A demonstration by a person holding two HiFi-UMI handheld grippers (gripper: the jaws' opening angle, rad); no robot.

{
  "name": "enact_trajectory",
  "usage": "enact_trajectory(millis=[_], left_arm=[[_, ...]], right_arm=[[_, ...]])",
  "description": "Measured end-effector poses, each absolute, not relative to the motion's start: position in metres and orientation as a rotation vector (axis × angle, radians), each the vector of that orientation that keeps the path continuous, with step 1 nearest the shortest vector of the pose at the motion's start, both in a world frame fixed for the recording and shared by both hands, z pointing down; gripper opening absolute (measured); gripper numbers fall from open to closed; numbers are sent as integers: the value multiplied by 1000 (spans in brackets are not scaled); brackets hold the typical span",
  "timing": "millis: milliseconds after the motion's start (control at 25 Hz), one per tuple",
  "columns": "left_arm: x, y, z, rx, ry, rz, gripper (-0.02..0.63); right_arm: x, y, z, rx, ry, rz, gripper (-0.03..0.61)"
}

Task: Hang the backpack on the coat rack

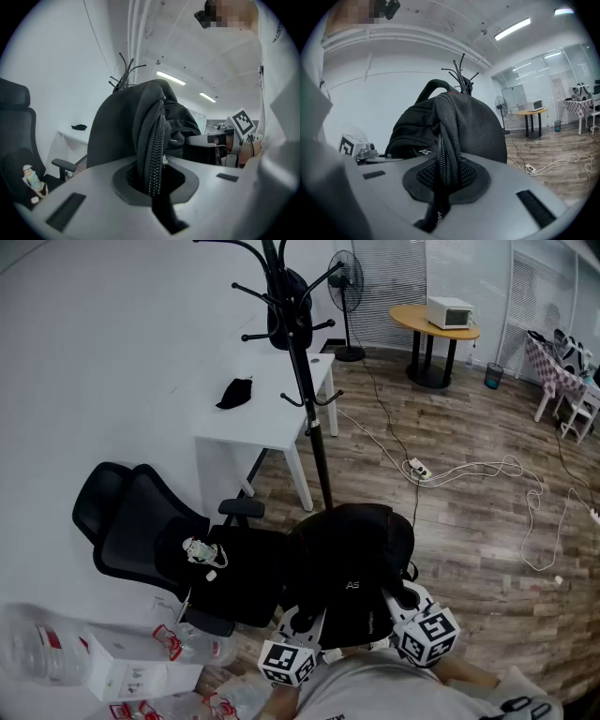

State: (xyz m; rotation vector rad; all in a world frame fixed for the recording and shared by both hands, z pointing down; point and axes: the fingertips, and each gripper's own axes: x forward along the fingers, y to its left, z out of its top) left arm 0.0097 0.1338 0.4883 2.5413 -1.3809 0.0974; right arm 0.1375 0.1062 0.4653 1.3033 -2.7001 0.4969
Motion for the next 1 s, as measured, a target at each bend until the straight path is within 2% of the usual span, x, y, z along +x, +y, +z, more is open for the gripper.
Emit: enact_trajectory(millis=[1000], left_arm=[[-24,130,485,2559,-1366,88,21]], right_arm=[[103,103,462,1320,-2688,487,29]])
